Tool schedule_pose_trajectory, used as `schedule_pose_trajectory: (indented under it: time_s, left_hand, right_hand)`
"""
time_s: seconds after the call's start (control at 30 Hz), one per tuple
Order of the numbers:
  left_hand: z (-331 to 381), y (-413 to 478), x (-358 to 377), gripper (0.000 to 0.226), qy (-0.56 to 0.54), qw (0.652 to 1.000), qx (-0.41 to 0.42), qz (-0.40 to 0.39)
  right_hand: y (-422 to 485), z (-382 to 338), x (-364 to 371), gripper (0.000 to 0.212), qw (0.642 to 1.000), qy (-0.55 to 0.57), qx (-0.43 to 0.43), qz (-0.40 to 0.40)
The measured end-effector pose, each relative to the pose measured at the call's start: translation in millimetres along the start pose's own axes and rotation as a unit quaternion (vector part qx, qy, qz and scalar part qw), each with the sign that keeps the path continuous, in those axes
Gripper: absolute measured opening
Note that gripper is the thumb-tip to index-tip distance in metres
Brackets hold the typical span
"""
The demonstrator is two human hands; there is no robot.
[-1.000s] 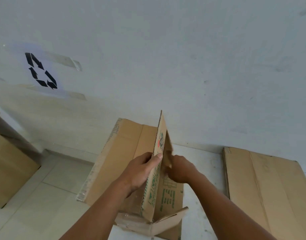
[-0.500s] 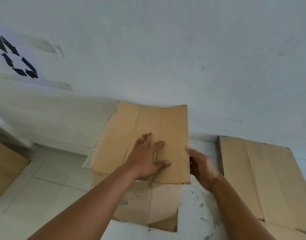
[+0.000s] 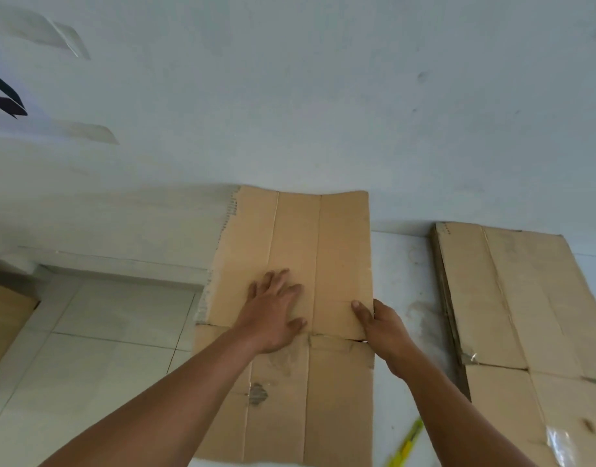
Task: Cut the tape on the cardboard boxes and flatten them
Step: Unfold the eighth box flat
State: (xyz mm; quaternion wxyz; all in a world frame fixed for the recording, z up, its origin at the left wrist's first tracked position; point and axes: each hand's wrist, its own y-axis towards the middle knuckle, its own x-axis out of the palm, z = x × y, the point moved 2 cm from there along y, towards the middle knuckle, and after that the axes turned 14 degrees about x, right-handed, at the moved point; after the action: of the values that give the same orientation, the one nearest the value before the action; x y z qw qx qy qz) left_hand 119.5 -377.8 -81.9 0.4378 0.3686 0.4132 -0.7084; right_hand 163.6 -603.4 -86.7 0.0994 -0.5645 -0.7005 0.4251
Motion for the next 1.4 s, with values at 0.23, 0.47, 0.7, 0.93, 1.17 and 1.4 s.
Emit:
schedule_pose_trajectory:
  time_s: [0.23,0.47,0.7,0.93,1.17,1.4]
  left_hand:
    - [-50.0,-17.5,55.7,0.068,0.0,0.997,0.031,-0.067]
    - [-74.9,-21.4,95.7,0.077,0.047,0.995,0.066,-0.049]
    - [-84.6,-25.9,110.5,0.067,0.094,0.993,0.063,0.019]
    - [-101.3,-32.6,108.5,0.074,0.04,0.992,-0.094,0.079]
    - [-111.0,-39.2,106.7,0.085,0.0,0.988,-0.13,0.081]
    - [-131.1,-46.4,88.2,0.069,-0.205,0.96,-0.109,0.154]
  right_hand:
    - [20.5,21.6,35.2,0.039,0.987,-0.088,0.064,0.119]
    - [18.3,47.9,99.4,0.064,0.877,-0.398,-0.107,0.247]
    - [29.9,74.5,132.3,0.055,0.858,-0.451,-0.141,0.2]
    - [31.5,77.9,131.8,0.057,0.855,-0.457,-0.132,0.207]
    - [41.9,86.9,136.3,0.064,0.865,-0.412,-0.153,0.241]
    - [33.3,87.2,116.2,0.063,0.922,-0.257,-0.087,0.274]
